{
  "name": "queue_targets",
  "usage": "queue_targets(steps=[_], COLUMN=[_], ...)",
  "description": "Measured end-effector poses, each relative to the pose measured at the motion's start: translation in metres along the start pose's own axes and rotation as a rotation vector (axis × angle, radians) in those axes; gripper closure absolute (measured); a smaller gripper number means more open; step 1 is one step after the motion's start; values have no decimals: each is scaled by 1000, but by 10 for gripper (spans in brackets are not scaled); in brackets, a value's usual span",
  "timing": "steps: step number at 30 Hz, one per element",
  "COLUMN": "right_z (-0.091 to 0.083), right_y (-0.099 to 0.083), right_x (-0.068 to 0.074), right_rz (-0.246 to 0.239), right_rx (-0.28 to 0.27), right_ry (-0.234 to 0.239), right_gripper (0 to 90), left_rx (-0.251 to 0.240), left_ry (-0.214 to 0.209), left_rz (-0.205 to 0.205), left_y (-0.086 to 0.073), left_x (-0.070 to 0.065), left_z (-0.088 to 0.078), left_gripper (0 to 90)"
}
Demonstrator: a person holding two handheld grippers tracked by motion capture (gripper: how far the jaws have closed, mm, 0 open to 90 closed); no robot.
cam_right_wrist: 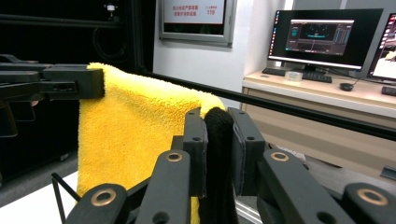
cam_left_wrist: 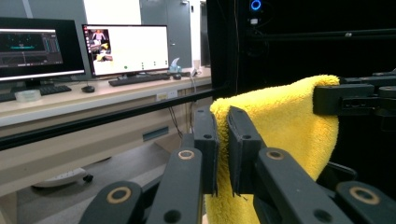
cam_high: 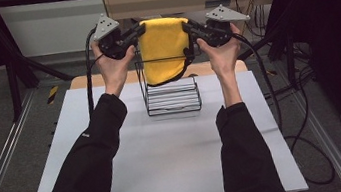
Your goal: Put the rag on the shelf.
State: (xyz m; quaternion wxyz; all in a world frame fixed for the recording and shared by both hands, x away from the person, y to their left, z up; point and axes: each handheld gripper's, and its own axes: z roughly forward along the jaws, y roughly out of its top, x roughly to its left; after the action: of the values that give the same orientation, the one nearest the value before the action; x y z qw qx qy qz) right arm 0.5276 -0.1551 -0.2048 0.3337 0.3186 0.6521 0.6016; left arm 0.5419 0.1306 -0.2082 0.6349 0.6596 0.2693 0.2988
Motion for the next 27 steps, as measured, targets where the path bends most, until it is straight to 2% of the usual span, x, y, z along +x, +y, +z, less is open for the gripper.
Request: queue_targets(steps=[5,9,13,27], right_z=[1,-3,-9,-24], right_y=[-4,-2,2,4], right_x=[-1,-1,1,10], right_rz=[6,13,5,-29], right_rx=[14,-2,-11,-19], right_ry=[4,10,17,50], right_gripper=[788,787,788,787], left_rx=[1,-10,-25,-28], left_ry=[-2,-16,-26,-64], left_rz=[3,4,4,10], left_y=[-2,1,5,5], left_x=[0,-2,-6,-13], left_z=[0,-5,-9,-24], left_gripper=[833,833,833,833])
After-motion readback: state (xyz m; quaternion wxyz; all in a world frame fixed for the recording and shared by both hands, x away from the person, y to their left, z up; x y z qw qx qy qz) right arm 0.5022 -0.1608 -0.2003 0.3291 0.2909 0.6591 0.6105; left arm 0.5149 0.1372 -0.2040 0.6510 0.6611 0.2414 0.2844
